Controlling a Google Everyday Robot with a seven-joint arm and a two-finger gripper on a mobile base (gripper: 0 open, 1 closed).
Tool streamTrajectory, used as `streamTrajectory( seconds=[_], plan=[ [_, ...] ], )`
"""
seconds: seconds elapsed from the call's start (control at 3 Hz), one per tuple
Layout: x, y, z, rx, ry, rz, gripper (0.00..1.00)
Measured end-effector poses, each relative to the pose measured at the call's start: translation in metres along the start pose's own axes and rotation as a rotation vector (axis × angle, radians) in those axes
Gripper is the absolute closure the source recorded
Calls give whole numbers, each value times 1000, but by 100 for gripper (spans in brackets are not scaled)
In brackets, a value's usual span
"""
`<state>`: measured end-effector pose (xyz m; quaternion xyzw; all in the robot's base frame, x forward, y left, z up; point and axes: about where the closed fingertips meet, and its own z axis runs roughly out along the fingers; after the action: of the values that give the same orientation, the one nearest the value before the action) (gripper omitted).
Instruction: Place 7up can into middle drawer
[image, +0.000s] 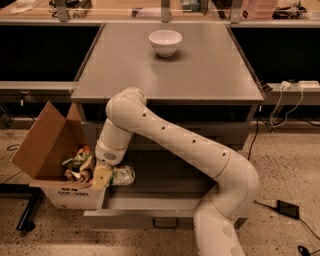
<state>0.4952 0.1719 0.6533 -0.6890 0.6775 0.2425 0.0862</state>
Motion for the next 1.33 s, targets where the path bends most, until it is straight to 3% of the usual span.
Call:
streamTrajectory(
  seconds=[0.67,1.33],
  plan=[
    [58,-14,31,90,118,204,100],
    [101,-40,61,141,122,280,100]
  ],
)
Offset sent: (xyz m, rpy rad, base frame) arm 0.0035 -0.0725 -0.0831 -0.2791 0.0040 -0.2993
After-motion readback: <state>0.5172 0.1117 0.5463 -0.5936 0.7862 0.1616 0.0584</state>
